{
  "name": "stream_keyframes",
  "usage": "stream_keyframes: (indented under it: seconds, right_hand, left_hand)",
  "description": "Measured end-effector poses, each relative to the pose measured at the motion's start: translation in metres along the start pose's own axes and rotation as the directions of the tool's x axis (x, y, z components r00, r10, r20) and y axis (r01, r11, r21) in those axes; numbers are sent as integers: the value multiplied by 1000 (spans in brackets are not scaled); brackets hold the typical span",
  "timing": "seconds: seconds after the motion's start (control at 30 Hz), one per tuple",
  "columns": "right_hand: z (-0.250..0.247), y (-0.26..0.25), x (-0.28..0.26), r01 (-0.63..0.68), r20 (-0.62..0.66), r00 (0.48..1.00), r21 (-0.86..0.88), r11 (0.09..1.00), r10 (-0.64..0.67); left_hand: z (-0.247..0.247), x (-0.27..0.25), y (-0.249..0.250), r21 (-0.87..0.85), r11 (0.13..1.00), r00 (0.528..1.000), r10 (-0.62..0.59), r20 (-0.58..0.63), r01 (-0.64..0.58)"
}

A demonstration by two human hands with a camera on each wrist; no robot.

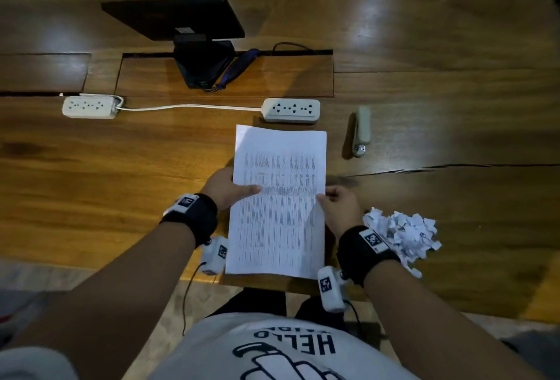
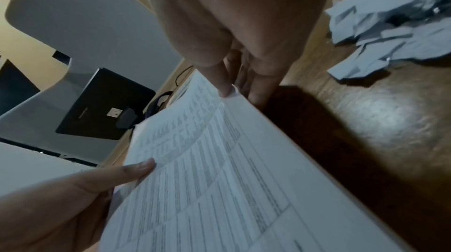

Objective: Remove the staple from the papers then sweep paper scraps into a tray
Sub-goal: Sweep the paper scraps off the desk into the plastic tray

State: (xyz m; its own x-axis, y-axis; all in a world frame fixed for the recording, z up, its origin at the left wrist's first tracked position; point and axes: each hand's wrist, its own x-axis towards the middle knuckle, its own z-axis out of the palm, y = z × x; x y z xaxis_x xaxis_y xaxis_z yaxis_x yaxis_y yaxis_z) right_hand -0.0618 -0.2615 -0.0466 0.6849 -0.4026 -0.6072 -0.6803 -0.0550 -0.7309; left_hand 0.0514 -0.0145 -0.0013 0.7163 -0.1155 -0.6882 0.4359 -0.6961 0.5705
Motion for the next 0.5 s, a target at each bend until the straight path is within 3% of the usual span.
stream_keyframes:
  seconds: [0.07, 0.17, 0.33, 0.5]
  right_hand:
    - [6, -3, 7, 9, -44, 999, -77, 997, -12]
    - [12, -8, 15, 22, -79, 996, -159, 987, -35]
    - [16, -9, 16, 53, -58, 995, -365, 929, -79]
    - [13, -9, 10, 66, -90, 990, -414, 908, -113]
  left_hand:
    - [10, 2, -5, -10, 1000, 986, -25, -165, 24]
    - [20, 2, -10, 17, 1000, 969, -12, -246, 17]
    - [17, -1, -13, 227, 973, 973, 98, -209, -50]
    - [11, -5, -14, 330, 941, 979, 127, -162, -68]
